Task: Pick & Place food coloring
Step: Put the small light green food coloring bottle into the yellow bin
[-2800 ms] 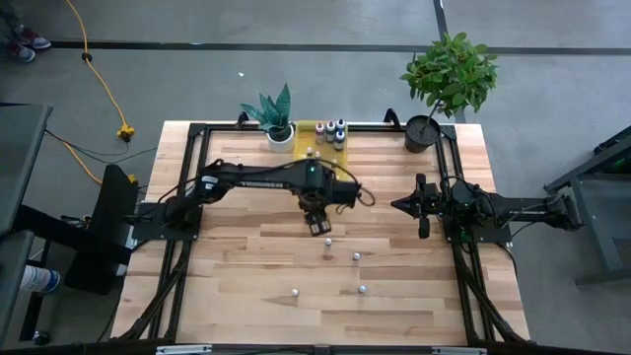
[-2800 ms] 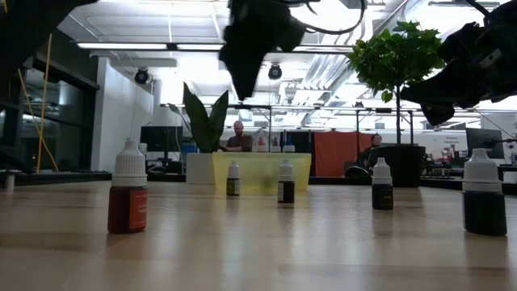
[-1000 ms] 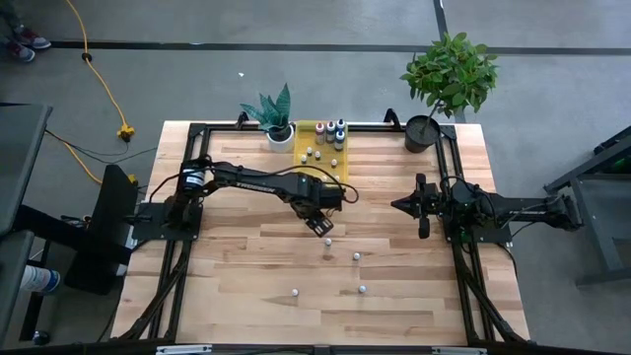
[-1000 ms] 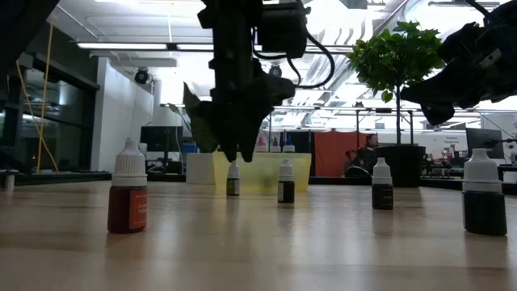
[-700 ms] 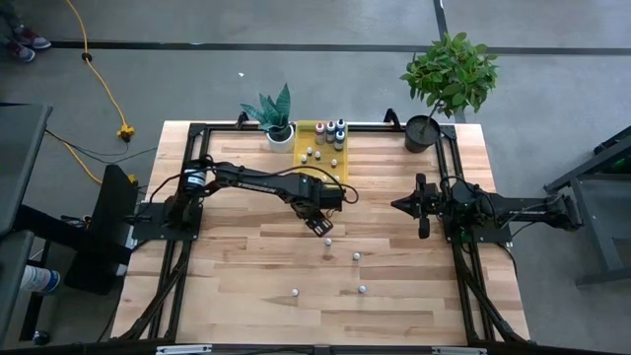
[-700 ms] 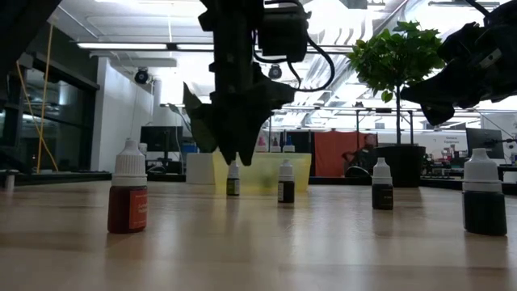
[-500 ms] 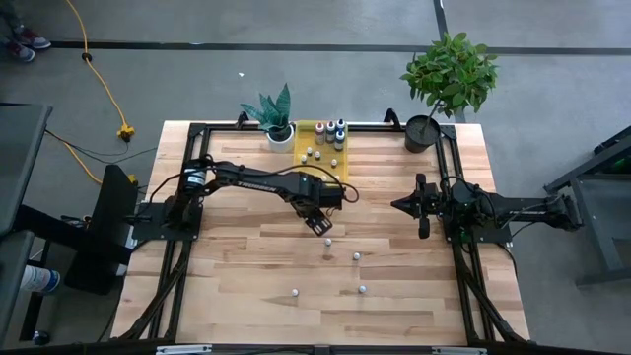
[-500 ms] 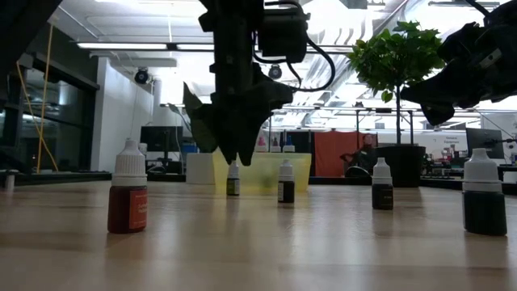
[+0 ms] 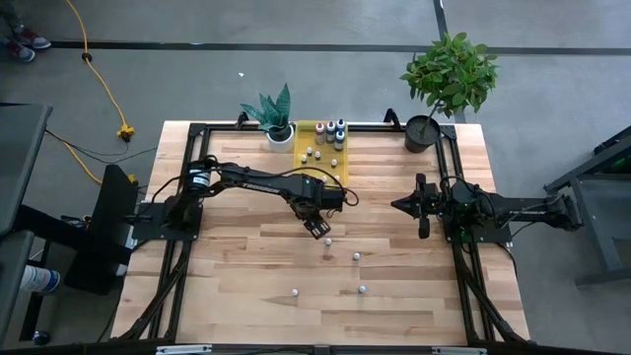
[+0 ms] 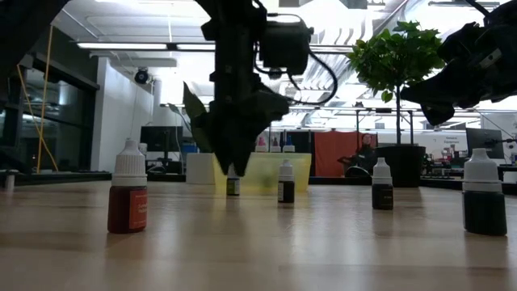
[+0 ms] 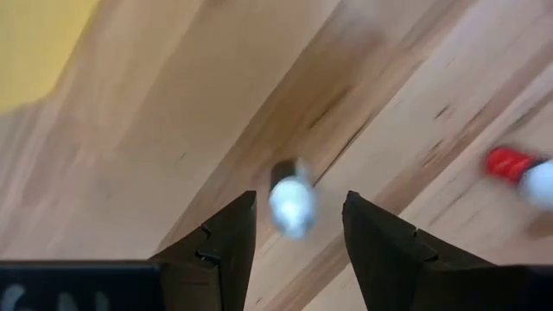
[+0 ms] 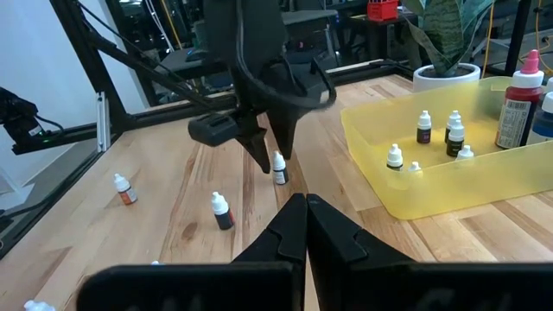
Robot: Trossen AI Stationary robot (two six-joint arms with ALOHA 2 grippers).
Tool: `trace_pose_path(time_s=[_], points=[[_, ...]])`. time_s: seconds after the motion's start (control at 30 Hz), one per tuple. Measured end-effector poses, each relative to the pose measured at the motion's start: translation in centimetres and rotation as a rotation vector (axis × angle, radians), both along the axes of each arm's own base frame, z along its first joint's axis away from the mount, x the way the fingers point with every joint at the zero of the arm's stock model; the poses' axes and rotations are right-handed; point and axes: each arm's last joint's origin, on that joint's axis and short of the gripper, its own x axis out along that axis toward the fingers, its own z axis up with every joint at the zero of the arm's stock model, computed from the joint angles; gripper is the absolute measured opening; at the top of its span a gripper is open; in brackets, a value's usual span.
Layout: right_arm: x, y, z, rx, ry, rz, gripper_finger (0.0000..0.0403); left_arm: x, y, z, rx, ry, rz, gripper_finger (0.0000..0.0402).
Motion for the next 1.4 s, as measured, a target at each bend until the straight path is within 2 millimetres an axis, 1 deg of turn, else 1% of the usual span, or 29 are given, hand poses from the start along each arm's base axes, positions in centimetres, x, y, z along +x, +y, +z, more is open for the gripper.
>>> trace_pose_path(time_s=[0.7,0.77,1.07,1.3,1.4], points=[[0.0,0.0,-0.02,0.0,0.001,0.0,0.0,-0.08,0.02,0.01,0.012,0.008,-0.042,0.016],[0.0,0.0,-0.01,0.0,0.001,0.0,0.0,-0.08,0.0,0.01,0.012,0.008,-0.043,0.0152],[0.0,0.0,-0.02,0.0,0.001,0.0,0.0,-0.08,-0.01,0.01,0.004,0.007,-0.043,0.0089],[0.0,0.0,0.0,0.0,0.0,0.0,0.0,-0.08,0.0,0.05,0.004,0.006,-0.043,0.0054],[0.0,0.0,-0.01,0.0,0.001,0.0,0.0,-0.1,-0.01,0.43,0.001,-0.001,-0.043,0.0048]])
